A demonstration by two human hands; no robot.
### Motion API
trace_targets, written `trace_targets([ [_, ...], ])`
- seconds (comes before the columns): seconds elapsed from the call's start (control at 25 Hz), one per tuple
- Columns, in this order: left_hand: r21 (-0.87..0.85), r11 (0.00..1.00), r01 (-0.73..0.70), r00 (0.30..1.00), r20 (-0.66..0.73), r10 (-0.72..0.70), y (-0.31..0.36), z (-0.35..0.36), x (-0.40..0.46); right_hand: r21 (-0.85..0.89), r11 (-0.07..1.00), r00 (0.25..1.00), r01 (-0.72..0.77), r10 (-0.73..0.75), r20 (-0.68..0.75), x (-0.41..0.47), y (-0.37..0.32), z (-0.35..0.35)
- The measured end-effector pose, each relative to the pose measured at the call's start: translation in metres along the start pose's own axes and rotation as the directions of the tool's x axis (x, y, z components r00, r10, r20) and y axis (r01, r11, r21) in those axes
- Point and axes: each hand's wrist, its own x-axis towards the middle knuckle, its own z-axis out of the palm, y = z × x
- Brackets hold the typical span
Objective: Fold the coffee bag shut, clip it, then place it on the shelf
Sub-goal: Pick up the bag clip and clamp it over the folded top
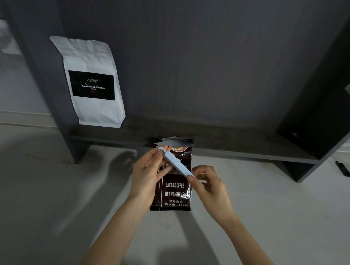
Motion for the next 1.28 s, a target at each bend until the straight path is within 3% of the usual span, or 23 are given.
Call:
trace_targets([
  [0.12, -0.002, 1.000, -0.022, 0.999, -0.049, 0.022, 0.005, -0.002, 0.004, 0.114, 0.991, 0.991, -0.068, 0.053, 0.125, -0.002, -0.002, -0.003],
  [0.24, -0.058, 0.998, -0.014, 0.997, -0.077, 0.009, 0.010, -0.004, 0.008, 0.188, 0.975, 0.983, -0.120, 0.090, 0.163, -0.004, -0.003, -0.005],
  [0.52, 0.099, 0.992, -0.075, 0.996, 0.054, 0.070, 0.026, -0.011, 0.025, 0.404, 0.898, 0.984, -0.174, 0.170, 0.048, 0.011, -0.014, -0.020],
  [0.6, 0.267, 0.951, -0.154, 0.988, 0.020, 0.154, 0.032, -0.014, 0.041, 0.433, 0.888, 0.984, -0.155, 0.179, -0.014, 0.021, -0.017, -0.029],
  [0.72, 0.659, 0.728, -0.190, 0.971, 0.017, 0.238, 0.029, -0.019, 0.073, 0.448, 0.884, 0.978, -0.134, 0.192, -0.086, 0.036, -0.019, -0.042],
  [0.8, 0.865, 0.483, -0.136, 0.991, 0.112, 0.078, 0.023, -0.019, 0.094, 0.437, 0.890, 0.973, -0.129, 0.198, -0.117, 0.045, -0.017, -0.048],
  [0.88, 0.930, 0.363, -0.066, 0.988, 0.111, -0.105, 0.019, -0.018, 0.105, 0.417, 0.900, 0.967, -0.128, 0.207, -0.149, 0.051, -0.013, -0.050],
  [0.96, 0.917, 0.397, -0.017, 0.979, 0.097, -0.180, 0.016, -0.016, 0.104, 0.414, 0.900, 0.958, -0.135, 0.225, -0.176, 0.053, -0.008, -0.051],
  [1.16, 0.866, 0.499, -0.044, 0.986, 0.119, -0.120, 0.009, -0.020, 0.095, 0.410, 0.897, 0.944, -0.167, 0.265, -0.195, 0.049, 0.001, -0.048],
  [1.28, 0.772, 0.635, -0.014, 0.984, 0.123, -0.128, 0.006, -0.019, 0.084, 0.404, 0.900, 0.939, -0.166, 0.270, -0.215, 0.046, 0.001, -0.049],
])
